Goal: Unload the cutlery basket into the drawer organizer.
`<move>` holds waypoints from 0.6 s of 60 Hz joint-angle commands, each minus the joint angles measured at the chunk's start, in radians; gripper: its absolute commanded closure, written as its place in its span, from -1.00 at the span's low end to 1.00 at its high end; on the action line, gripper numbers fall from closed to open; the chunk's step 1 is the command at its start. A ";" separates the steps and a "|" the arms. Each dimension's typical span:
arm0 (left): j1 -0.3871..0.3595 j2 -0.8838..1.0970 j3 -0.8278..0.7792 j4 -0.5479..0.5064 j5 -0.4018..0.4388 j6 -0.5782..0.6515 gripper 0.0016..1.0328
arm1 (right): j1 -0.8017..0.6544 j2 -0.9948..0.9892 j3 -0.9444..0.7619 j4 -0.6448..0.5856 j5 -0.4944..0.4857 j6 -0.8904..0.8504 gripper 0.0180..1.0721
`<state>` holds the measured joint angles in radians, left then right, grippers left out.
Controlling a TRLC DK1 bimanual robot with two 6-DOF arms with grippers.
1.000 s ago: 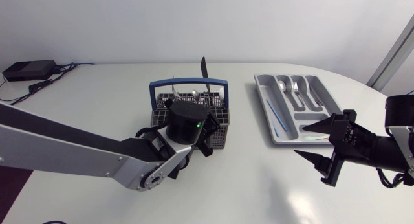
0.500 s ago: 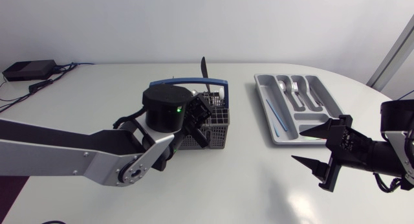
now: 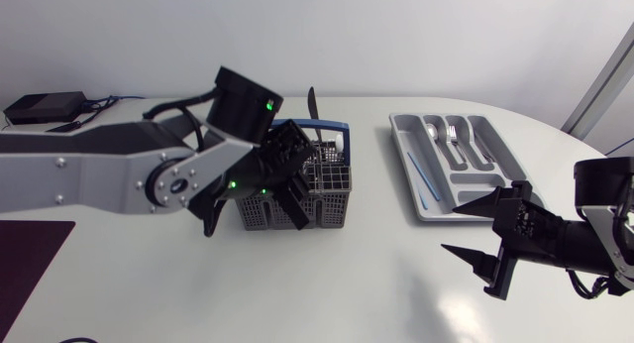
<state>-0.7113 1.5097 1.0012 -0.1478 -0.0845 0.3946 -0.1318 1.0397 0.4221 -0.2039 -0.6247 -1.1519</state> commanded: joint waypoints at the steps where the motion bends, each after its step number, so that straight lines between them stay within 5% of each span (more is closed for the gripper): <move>1: 0.026 -0.013 0.096 -0.070 0.049 -0.105 0.00 | 0.011 -0.003 -0.025 0.009 0.000 0.020 -0.58; 17: 0.102 0.155 0.344 -0.361 0.206 -0.267 0.00 | 0.015 -0.023 -0.045 0.009 0.002 0.023 -0.58; 36: 0.102 0.236 0.432 -0.464 0.210 -0.319 -0.02 | 0.015 -0.021 -0.052 0.011 0.005 0.020 -0.58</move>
<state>-0.6113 1.7081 1.3918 -0.5980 0.1165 0.1070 -0.1249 1.0248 0.4034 -0.2012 -0.6243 -1.1511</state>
